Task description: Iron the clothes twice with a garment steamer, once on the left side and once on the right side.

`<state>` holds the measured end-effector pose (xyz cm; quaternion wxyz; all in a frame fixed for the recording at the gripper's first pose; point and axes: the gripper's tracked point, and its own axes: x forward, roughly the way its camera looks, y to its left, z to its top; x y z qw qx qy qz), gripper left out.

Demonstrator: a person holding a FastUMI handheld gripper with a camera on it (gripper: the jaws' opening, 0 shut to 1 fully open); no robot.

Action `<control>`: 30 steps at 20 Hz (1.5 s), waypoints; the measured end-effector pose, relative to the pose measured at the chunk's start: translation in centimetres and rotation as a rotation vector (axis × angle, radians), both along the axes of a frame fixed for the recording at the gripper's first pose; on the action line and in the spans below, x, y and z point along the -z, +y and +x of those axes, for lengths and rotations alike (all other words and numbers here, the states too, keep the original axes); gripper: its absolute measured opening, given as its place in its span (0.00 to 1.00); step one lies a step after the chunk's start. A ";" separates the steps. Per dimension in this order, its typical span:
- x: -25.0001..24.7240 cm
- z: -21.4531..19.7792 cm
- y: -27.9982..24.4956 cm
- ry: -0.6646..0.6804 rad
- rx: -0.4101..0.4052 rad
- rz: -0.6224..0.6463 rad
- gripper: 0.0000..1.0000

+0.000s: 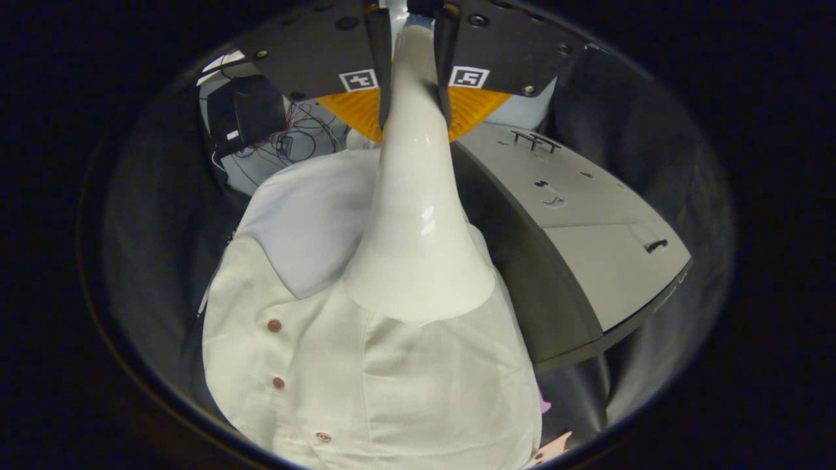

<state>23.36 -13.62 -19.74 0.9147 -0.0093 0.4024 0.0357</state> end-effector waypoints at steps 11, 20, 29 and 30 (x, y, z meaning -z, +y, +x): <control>-21.7 4.1 -2.4 -0.292 -0.047 0.014 0.26; -33.9 8.2 -10.9 -0.501 0.028 -0.017 0.25; -36.1 13.3 -16.9 -0.513 0.071 -0.007 0.25; -36.3 13.6 -17.0 -0.516 0.067 -0.004 0.25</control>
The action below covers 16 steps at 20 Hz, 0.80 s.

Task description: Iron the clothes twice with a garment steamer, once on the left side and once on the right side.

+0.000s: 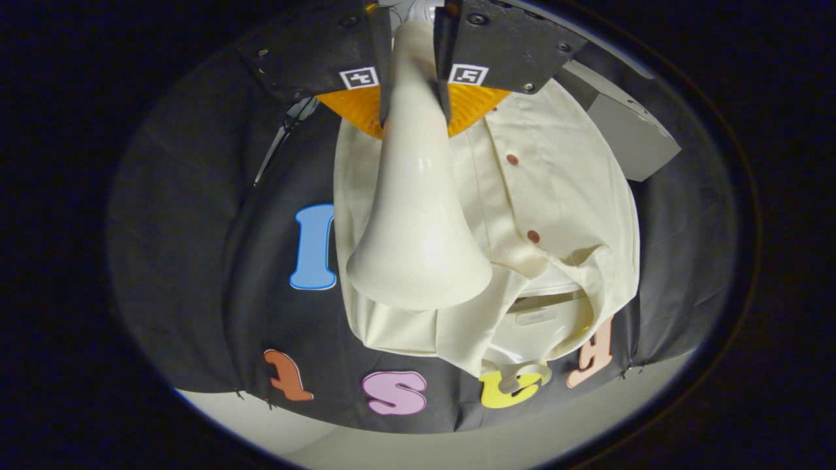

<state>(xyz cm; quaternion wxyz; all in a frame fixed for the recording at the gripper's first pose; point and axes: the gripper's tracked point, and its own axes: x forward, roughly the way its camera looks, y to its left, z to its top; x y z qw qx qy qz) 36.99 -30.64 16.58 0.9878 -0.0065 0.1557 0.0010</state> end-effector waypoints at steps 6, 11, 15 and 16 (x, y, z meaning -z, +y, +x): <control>1.8 1.6 -0.1 0.040 -0.041 0.017 0.25; 0.6 2.4 -0.4 0.027 -0.026 0.030 0.25; 0.2 2.7 -0.5 0.037 -0.035 0.027 0.25; 0.4 2.6 -0.4 0.046 -0.037 0.029 0.25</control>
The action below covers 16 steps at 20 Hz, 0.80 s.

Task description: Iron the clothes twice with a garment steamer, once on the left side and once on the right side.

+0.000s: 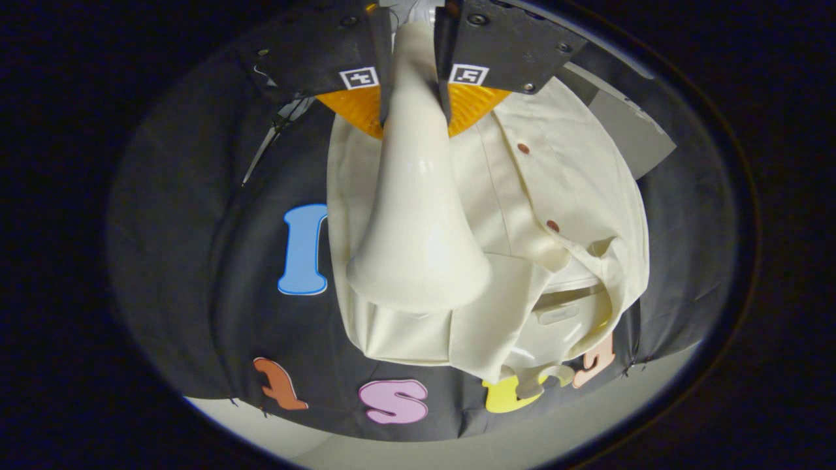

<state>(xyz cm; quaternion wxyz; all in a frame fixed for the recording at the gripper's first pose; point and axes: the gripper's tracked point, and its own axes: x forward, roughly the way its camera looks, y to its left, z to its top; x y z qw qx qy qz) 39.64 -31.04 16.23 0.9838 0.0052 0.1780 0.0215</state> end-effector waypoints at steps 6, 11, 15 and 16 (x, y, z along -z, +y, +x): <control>2.4 -0.4 0.1 0.030 -0.016 -0.012 0.25; 6.1 -1.1 -0.4 0.078 -0.014 -0.004 0.26; 9.2 -2.2 -1.2 0.119 -0.013 0.002 0.25; 9.9 -2.3 -1.3 0.128 -0.013 0.011 0.26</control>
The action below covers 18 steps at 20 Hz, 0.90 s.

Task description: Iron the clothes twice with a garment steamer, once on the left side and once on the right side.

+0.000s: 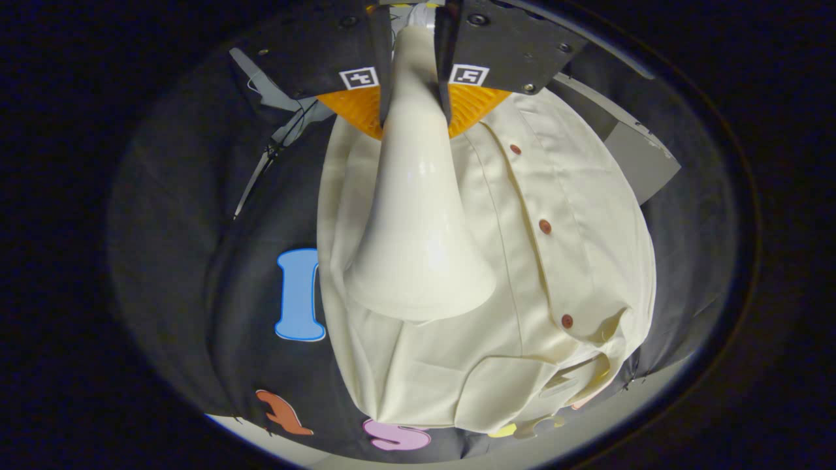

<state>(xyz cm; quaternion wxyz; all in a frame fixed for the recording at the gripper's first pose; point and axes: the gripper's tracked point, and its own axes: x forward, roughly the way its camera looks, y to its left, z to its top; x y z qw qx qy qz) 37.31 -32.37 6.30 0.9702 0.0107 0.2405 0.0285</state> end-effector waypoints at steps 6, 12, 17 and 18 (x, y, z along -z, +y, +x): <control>5.3 -1.5 -1.0 0.077 0.005 -0.003 0.26; 10.2 -2.9 -1.5 0.146 0.016 0.013 0.25; 15.0 -4.1 -2.2 0.217 0.043 0.059 0.26; 15.9 -4.2 -2.4 0.230 0.048 0.058 0.26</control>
